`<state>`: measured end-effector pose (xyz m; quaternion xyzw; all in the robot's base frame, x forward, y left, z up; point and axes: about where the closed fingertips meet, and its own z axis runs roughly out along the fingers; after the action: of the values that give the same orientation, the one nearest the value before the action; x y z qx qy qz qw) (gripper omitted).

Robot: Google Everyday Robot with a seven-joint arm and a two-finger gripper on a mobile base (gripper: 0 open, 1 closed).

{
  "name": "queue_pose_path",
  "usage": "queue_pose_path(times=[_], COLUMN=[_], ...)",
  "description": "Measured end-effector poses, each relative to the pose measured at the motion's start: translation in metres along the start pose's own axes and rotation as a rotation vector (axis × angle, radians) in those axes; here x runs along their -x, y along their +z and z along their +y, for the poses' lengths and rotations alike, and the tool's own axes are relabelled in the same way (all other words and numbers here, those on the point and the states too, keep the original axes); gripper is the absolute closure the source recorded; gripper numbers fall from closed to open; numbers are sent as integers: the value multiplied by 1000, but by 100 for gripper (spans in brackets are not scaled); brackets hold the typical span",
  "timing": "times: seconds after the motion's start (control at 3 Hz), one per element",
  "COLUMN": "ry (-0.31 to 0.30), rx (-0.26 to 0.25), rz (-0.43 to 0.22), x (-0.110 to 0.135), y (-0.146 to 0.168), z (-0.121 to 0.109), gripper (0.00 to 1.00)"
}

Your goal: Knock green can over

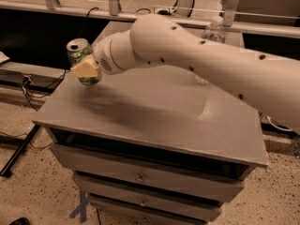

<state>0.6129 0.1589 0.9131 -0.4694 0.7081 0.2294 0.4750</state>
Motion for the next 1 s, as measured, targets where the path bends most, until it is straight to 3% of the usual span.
queue_pose_path(times=[0.33, 0.67, 1.0], ry=[-44, -79, -98], rx=[-43, -83, -73], rz=[90, 223, 383], x=[4, -4, -30], y=[-40, -75, -95], z=[-30, -64, -80], gripper=[100, 100, 100])
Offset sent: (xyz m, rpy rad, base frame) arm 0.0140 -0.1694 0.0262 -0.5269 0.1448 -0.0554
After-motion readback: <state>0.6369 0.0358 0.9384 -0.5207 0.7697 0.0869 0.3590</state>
